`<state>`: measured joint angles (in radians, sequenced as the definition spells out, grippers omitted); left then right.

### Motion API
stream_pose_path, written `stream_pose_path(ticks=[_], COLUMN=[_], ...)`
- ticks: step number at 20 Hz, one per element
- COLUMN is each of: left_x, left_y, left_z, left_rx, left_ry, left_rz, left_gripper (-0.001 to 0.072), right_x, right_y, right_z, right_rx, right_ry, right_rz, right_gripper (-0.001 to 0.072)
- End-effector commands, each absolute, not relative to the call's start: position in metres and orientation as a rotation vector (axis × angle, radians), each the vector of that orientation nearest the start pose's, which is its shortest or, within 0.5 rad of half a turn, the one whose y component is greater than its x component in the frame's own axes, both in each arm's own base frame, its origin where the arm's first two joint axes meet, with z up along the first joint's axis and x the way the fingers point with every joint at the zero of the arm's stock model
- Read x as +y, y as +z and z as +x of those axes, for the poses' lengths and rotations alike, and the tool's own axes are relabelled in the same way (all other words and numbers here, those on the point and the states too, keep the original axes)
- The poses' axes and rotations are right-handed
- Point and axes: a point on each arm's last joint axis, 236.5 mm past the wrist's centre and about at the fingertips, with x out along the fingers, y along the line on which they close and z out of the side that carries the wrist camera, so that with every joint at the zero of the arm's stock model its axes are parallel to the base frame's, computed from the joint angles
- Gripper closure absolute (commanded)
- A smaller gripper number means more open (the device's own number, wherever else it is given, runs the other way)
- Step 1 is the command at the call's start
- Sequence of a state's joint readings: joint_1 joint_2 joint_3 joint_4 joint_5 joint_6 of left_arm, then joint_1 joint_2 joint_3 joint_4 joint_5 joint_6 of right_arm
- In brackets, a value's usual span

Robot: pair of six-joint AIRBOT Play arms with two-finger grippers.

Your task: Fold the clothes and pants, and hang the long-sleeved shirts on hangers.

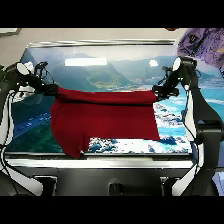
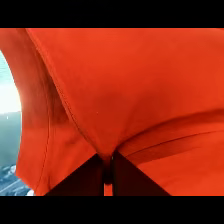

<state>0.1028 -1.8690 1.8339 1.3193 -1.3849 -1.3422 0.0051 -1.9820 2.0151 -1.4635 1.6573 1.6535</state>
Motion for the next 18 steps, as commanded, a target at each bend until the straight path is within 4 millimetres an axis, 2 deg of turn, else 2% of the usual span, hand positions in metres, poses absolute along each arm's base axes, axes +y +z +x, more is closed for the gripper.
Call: stream_pose_path(ticks=[1,4,7,8,9,10,11,12,13,15,16,18], left_x=[-0.004,-0.004,-0.004,-0.004,-0.004,-0.004,-0.004,-0.002,0.003,0.022,0.034,0.065], left_y=[-0.032,-0.040,-0.052,-0.055,-0.057,-0.058,-0.057,-0.054,-0.049,-0.028,-0.015,-0.001], left_z=[0.493,0.491,0.490,0.490,0.490,0.490,0.492,0.493,0.492,0.487,0.479,0.447], left_rx=[1.412,1.429,1.452,1.459,1.463,1.461,1.455,1.455,1.458,1.446,1.436,1.430], left_ry=[-0.234,-0.236,-0.238,-0.239,-0.239,-0.236,-0.227,-0.217,-0.194,-0.138,-0.124,-0.063], left_rz=[-0.089,-0.093,-0.099,-0.101,-0.102,-0.104,-0.111,-0.118,-0.127,-0.193,-0.239,-0.322], left_gripper=[0.0690,0.0690,0.0690,0.0688,0.0660,0.0560,0.0371,0.0132,0.0031,0.0031,0.0031,0.0031], right_x=[0.039,0.048,0.050,0.050,0.050,0.050,0.050,0.049,0.045,0.025,0.007,-0.026], right_y=[-0.046,-0.058,-0.069,-0.071,-0.073,-0.074,-0.074,-0.070,-0.064,-0.038,-0.021,0.015], right_z=[0.459,0.445,0.442,0.440,0.439,0.437,0.436,0.435,0.436,0.443,0.447,0.453], right_rx=[1.696,1.780,1.814,1.823,1.834,1.843,1.847,1.847,1.834,1.757,1.702,1.583], right_ry=[0.067,0.096,0.097,0.092,0.092,0.092,0.096,0.104,0.101,0.089,0.080,0.101], right_rz=[0.172,0.186,0.182,0.183,0.183,0.182,0.181,0.176,0.187,0.216,0.257,0.397], right_gripper=[0.0684,0.0684,0.0669,0.0623,0.0546,0.0429,0.0303,0.0200,0.0169,0.0096,0.0097,0.0099])
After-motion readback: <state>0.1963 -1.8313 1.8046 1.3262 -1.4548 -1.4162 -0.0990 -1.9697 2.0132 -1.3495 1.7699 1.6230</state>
